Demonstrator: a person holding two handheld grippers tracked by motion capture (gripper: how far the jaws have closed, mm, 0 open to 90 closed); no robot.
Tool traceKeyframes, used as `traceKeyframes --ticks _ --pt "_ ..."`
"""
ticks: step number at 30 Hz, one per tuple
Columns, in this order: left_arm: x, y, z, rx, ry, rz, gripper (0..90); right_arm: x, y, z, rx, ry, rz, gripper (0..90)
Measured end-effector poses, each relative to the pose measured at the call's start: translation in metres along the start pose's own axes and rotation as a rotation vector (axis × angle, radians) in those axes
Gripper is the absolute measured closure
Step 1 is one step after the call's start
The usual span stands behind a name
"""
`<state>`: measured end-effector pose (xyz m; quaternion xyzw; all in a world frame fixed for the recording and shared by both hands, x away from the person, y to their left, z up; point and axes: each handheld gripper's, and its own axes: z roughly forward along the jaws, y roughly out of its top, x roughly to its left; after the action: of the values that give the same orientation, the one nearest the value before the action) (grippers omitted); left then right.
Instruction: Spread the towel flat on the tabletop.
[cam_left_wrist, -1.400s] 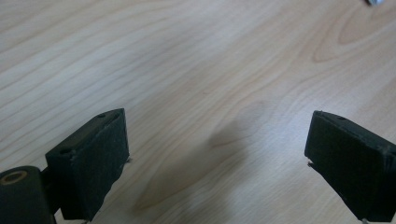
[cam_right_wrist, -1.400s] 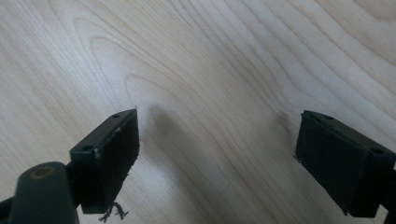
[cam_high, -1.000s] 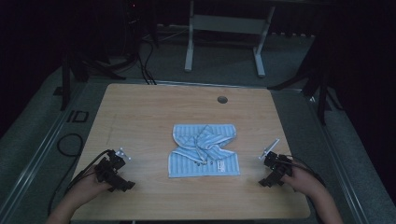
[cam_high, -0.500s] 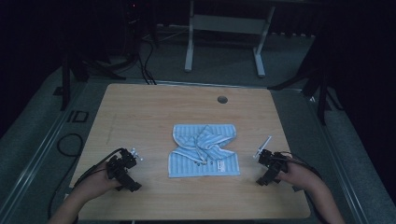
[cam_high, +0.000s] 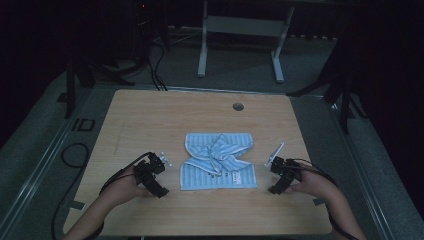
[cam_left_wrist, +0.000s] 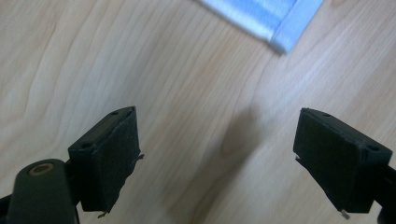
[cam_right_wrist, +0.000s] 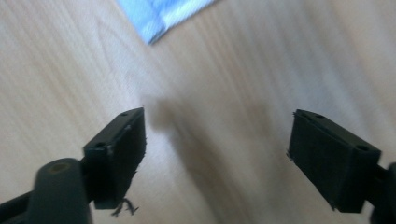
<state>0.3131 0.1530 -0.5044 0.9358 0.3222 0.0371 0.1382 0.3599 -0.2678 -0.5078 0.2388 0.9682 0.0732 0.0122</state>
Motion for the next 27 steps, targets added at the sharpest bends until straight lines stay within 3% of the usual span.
traceKeyframes --ticks 6,11,15,18,27 --pt "-0.006 0.02 0.006 -0.011 0.018 0.024 15.0 -0.002 0.01 -0.004 -0.035 -0.035 -0.051 31.1" --pt "-0.01 0.035 0.012 -0.006 0.004 0.054 15.1 -0.002 0.02 -0.002 -0.048 -0.05 -0.072 37.0" --pt "-0.012 0.047 0.017 -0.008 -0.012 0.059 15.2 -0.002 0.03 0.0 -0.069 -0.047 -0.082 39.3" --pt "-0.013 0.057 0.019 -0.019 -0.028 0.058 21.5 -0.001 0.039 -0.001 -0.095 -0.055 -0.098 41.5" --pt "-0.031 0.091 0.028 -0.066 -0.048 0.115 24.3 0.004 0.067 -0.004 -0.174 -0.063 -0.133 43.6"
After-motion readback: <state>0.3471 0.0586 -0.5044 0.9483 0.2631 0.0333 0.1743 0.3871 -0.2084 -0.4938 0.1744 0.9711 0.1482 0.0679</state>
